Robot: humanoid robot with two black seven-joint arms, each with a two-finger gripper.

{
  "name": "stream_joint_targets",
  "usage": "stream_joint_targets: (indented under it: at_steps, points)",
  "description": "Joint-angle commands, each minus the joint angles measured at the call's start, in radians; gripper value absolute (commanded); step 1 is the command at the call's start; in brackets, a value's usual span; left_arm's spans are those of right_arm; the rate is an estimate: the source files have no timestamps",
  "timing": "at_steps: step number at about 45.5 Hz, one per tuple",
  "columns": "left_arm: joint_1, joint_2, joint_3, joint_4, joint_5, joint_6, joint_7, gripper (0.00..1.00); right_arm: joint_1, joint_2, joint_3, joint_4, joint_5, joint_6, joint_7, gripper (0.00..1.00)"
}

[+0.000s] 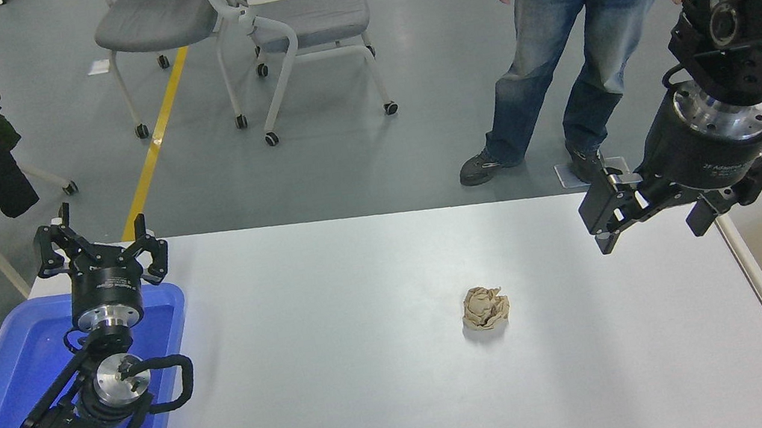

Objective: Pick up paper ball place in dustbin

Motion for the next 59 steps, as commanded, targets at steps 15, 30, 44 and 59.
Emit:
stream_joint_targets:
  at_steps: [15,30,44,59]
  points:
    - [-0.001,0.003,0.0,0.001,-0.002,-0.001,0.002,0.99,-0.034,0.007,0.022,-0.045,0.002,0.0,0.0,1.0]
    - [-0.001,0.003,0.0,0.001,-0.002,-0.001,0.002,0.99,-0.034,0.016,0.022,-0.048,0.002,0.0,0.0,1.0]
    - [-0.001,0.003,0.0,0.001,-0.002,-0.001,0.002,0.99,-0.036,0.018,0.024,-0.055,0.002,0.0,0.0,1.0]
    - [-0.001,0.003,0.0,0.001,-0.002,-0.001,0.002,0.99,-0.057,-0.033,0.061,-0.07,-0.058,0.0,0.0,1.0]
